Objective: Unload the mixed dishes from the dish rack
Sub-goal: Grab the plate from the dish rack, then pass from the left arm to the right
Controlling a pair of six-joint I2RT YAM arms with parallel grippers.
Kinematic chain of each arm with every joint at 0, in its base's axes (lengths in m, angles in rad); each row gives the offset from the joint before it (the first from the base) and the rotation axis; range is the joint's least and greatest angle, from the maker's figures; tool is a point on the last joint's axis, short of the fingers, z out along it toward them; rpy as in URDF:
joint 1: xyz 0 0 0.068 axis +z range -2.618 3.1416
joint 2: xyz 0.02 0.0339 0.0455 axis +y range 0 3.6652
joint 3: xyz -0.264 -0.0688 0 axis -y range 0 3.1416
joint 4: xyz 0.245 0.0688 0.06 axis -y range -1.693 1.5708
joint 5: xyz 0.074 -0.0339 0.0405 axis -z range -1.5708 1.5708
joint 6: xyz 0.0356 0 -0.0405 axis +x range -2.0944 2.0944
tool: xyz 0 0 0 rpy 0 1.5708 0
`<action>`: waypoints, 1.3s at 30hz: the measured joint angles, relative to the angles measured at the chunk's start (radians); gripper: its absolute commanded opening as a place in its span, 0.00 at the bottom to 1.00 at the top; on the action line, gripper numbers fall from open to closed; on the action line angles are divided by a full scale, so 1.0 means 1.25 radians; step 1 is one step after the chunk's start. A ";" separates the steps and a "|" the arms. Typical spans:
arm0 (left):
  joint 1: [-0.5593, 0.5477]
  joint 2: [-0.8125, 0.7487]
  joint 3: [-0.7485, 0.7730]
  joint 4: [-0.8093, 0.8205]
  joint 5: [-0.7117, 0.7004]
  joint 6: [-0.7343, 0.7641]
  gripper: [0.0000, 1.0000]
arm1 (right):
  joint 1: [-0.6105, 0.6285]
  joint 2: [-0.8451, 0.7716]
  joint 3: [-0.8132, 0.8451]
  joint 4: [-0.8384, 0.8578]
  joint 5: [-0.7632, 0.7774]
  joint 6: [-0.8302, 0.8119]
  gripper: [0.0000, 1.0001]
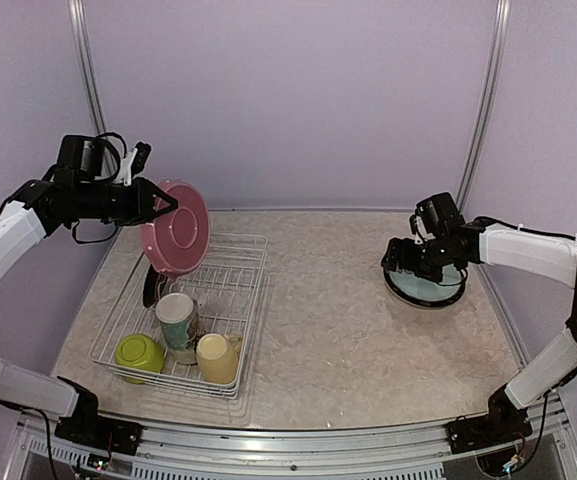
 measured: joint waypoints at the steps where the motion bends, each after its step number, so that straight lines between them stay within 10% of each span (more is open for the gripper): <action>1: -0.003 -0.006 -0.009 0.019 0.006 -0.002 0.00 | 0.001 0.000 0.000 0.002 -0.005 0.002 0.93; 13: -0.199 -0.051 -0.105 0.156 -0.028 0.122 0.00 | 0.019 0.000 0.000 0.073 -0.074 0.048 0.94; 27: -0.605 0.027 -0.130 0.236 -0.317 0.626 0.00 | 0.042 -0.046 -0.043 0.184 -0.154 0.139 0.94; 39: -0.643 0.182 -0.260 0.508 -0.600 0.932 0.00 | 0.100 -0.050 -0.084 0.437 -0.305 0.315 0.94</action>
